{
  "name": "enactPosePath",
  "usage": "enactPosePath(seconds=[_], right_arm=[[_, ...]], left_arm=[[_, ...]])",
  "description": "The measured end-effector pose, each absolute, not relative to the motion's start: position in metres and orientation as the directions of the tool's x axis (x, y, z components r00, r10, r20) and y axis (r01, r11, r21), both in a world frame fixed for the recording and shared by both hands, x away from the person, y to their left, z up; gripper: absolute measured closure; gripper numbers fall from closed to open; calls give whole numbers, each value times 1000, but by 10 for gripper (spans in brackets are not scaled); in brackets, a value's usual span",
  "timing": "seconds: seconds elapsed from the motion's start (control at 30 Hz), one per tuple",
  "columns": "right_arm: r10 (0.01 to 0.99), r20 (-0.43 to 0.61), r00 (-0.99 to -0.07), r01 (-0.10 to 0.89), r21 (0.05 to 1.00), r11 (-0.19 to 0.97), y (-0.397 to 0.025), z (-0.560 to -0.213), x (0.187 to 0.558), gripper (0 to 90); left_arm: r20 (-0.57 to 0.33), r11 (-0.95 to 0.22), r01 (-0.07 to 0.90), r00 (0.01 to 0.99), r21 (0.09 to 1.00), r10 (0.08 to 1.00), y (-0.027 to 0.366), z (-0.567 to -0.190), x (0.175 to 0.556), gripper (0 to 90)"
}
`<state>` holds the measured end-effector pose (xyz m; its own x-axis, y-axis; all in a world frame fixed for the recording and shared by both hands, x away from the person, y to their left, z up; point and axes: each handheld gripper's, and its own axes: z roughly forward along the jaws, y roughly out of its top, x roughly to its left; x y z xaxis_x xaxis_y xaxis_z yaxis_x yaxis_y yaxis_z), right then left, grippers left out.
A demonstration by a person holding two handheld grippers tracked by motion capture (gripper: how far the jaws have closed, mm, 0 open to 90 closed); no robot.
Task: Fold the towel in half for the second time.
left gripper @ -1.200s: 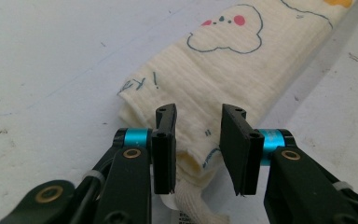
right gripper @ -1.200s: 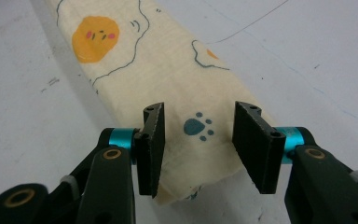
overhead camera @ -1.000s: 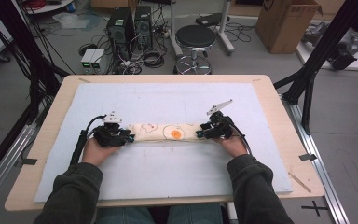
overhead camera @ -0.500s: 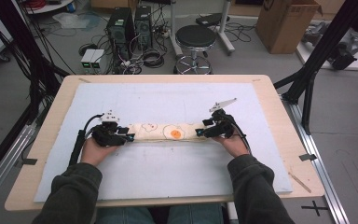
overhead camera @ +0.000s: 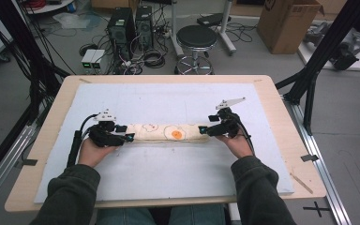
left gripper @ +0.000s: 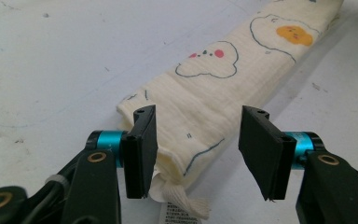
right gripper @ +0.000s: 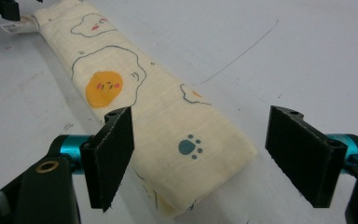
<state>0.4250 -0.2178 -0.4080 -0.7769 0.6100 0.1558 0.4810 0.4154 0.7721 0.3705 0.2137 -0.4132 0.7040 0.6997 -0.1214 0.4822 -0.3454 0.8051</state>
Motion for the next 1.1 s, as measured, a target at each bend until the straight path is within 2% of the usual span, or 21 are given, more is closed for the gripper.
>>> enactPosePath(seconds=[0.6,1.1], right_arm=[[632,153,-760,471,799,374,-222,-395,412,131],[629,148,-763,459,808,368,-229,-387,400,127]], left_arm=[[-110,-340,452,718,825,687,217,-397,353,370],[-86,-335,428,713,839,696,228,-389,336,326]])
